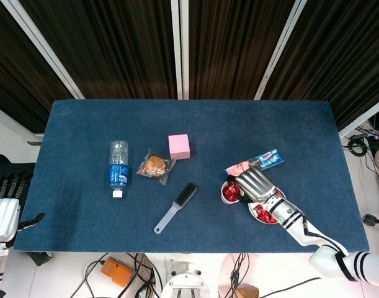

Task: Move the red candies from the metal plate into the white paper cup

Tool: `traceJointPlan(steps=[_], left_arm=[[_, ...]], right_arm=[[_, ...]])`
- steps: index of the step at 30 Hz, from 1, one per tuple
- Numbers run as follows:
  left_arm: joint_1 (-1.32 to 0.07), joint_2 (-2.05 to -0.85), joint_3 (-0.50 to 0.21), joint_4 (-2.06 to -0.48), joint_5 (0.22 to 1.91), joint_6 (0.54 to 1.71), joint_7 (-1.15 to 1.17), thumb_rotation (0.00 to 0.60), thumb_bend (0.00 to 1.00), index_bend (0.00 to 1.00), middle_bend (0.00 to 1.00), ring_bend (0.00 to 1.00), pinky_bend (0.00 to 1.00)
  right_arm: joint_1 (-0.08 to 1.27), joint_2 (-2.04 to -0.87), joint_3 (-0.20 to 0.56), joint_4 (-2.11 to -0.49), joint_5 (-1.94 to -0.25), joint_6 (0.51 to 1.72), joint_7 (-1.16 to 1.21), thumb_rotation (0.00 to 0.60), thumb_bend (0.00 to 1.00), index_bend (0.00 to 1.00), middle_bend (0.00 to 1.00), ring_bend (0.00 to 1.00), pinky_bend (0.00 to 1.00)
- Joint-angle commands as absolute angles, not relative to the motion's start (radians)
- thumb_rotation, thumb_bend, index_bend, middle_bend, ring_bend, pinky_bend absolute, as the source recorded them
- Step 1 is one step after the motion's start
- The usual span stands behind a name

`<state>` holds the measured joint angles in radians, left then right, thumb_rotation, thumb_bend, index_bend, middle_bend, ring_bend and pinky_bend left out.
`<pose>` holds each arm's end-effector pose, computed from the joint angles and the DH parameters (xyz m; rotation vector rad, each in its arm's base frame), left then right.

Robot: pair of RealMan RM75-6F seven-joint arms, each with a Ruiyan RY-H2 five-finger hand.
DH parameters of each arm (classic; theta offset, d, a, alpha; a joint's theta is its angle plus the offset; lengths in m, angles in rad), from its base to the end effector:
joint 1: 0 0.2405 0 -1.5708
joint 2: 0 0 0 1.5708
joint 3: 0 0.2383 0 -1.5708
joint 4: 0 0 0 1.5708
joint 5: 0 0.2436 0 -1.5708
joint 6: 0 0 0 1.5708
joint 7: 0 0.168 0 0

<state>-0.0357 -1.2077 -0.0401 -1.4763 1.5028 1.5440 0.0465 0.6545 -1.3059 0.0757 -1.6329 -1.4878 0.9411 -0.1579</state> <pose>-0.3336 0.1893 0.1141 -1.3555 -0.8248 -0.8287 -0.1457 -0.3145 -0.0195 2.1098 -0.8019 0.9511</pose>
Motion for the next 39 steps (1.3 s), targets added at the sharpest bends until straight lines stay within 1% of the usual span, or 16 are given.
traceJointPlan(steps=[1, 3, 7, 10, 14, 18, 22, 29, 39], left_arm=[[-0.036, -1.209, -0.040, -1.474, 1.503, 1.544, 0.045, 0.600, 0.00, 0.10, 0.06, 0.00, 0.00], [-0.036, -1.210, -0.040, -1.474, 1.504, 1.544, 0.045, 0.600, 0.00, 0.10, 0.06, 0.00, 0.00], [-0.037, -1.207, -0.041, -1.477, 1.504, 1.545, 0.046, 0.600, 0.00, 0.10, 0.06, 0.00, 0.00], [-0.038, -1.205, -0.041, -1.479, 1.507, 1.546, 0.047, 0.600, 0.00, 0.10, 0.06, 0.00, 0.00], [-0.039, -1.202, -0.041, -1.485, 1.509, 1.546, 0.051, 0.600, 0.00, 0.10, 0.06, 0.00, 0.00], [-0.039, -1.202, -0.039, -1.491, 1.515, 1.550, 0.057, 0.600, 0.00, 0.10, 0.06, 0.00, 0.00], [-0.039, -1.205, -0.037, -1.497, 1.522, 1.554, 0.062, 0.600, 0.00, 0.10, 0.06, 0.00, 0.00], [-0.034, -1.201, -0.035, -1.503, 1.523, 1.561, 0.067, 0.600, 0.00, 0.10, 0.06, 0.00, 0.00], [-0.034, -1.199, -0.035, -1.504, 1.520, 1.559, 0.068, 0.600, 0.00, 0.10, 0.06, 0.00, 0.00]], right_arm=[[0.649, -1.301, 0.071, -1.637, -1.497, 0.956, -0.149, 0.600, 0.51, 0.45, 0.80, 0.95, 1.00], [0.643, -1.294, 0.070, -1.637, -1.503, 0.971, -0.139, 0.600, 0.50, 0.43, 0.80, 0.95, 1.00], [0.615, -1.269, 0.060, -1.641, -1.549, 1.042, -0.101, 0.600, 0.50, 0.42, 0.80, 0.95, 1.00], [0.583, -1.238, 0.034, -1.638, -1.596, 1.099, -0.080, 0.600, 0.49, 0.45, 0.80, 0.95, 1.00], [0.538, -1.182, -0.028, -1.624, -1.641, 1.128, -0.092, 0.600, 0.42, 0.50, 0.80, 0.96, 1.00], [0.513, -1.158, -0.070, -1.604, -1.626, 1.096, -0.126, 0.600, 0.38, 0.51, 0.80, 0.96, 1.00], [0.503, -1.178, -0.085, -1.567, -1.583, 1.041, -0.161, 0.600, 0.38, 0.50, 0.80, 0.96, 1.00], [0.510, -1.240, -0.081, -1.509, -1.555, 0.988, -0.164, 0.600, 0.38, 0.50, 0.80, 0.96, 1.00], [0.532, -1.280, -0.076, -1.490, -1.566, 0.957, -0.164, 0.600, 0.38, 0.50, 0.80, 0.96, 1.00]])
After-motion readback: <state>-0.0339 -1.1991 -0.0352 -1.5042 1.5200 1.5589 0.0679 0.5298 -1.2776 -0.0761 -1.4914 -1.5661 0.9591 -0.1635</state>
